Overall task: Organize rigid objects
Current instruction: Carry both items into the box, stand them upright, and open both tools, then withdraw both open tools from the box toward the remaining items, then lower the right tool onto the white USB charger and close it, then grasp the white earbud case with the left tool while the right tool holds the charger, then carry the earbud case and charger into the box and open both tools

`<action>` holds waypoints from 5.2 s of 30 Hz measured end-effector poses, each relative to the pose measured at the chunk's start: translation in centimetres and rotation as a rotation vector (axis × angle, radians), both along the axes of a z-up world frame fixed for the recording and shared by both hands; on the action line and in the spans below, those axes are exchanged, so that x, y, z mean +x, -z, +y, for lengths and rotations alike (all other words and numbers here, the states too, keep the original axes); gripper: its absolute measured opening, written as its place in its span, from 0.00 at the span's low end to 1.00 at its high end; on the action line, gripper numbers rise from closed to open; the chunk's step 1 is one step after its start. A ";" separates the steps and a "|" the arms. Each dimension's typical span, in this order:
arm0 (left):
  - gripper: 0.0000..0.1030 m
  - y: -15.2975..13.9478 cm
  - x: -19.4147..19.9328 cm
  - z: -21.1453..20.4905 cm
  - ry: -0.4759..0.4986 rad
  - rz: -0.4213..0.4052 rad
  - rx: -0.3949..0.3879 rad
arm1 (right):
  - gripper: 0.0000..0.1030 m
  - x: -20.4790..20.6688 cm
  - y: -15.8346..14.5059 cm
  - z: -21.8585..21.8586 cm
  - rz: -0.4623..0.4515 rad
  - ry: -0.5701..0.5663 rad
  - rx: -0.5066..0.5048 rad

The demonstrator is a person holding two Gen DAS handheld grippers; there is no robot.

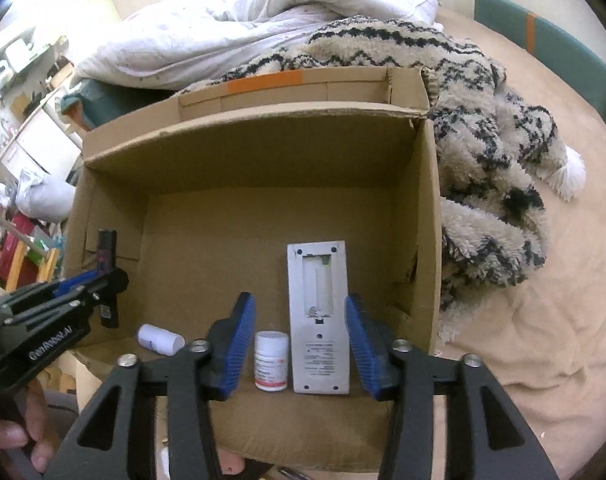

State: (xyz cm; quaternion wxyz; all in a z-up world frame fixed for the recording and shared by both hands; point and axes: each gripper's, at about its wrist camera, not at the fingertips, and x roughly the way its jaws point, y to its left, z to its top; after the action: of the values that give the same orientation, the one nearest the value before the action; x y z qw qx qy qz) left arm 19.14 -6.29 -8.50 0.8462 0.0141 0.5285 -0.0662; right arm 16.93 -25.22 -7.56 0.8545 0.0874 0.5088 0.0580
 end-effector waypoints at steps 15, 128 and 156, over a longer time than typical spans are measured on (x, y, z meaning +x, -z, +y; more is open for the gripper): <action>0.69 -1.8 -0.5 -0.7 0.013 -0.078 0.052 | 1.00 -0.5 -2.3 -0.7 -0.122 0.030 0.068; 0.78 11.3 -11.2 1.1 -0.301 0.543 -0.131 | 0.43 -9.8 -1.6 0.3 0.049 -0.075 0.222; 0.50 4.1 -11.0 8.8 -0.348 0.277 0.039 | 0.43 -10.2 -1.7 0.0 0.039 -0.059 0.215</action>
State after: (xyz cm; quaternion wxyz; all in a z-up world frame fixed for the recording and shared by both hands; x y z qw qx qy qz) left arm 8.12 2.48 -12.58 0.7636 -0.0701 0.6355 0.0898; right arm 6.73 -25.26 -5.85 0.8282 0.1646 0.5184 0.1354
